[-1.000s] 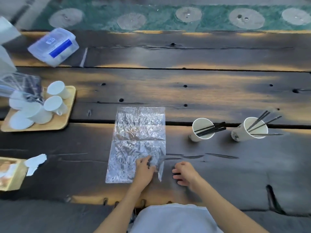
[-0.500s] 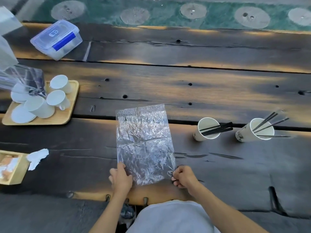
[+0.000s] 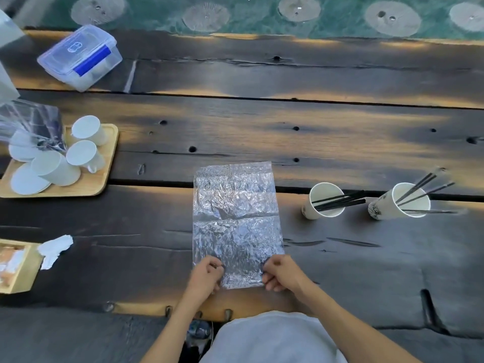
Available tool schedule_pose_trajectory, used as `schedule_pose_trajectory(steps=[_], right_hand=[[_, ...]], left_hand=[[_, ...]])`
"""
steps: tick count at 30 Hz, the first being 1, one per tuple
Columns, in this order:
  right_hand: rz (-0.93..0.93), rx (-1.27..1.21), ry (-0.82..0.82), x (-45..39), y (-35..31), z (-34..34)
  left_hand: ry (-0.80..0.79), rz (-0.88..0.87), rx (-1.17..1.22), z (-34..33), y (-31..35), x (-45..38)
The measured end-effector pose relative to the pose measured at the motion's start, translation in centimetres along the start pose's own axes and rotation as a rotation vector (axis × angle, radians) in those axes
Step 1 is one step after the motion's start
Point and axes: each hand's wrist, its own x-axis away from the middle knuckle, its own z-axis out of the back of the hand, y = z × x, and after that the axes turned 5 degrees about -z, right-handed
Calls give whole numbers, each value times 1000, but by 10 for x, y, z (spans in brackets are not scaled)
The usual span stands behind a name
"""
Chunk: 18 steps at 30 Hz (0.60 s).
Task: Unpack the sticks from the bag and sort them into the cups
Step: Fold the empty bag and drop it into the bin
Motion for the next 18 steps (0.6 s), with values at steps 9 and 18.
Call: schedule_pose_trajectory(steps=[9, 18], right_hand=[[-231, -76, 92, -20, 2, 8], [58, -410, 265, -40, -105, 43]], left_hand=[[-147, 210, 178, 5, 1, -1], [142, 74, 286, 51, 79, -81]])
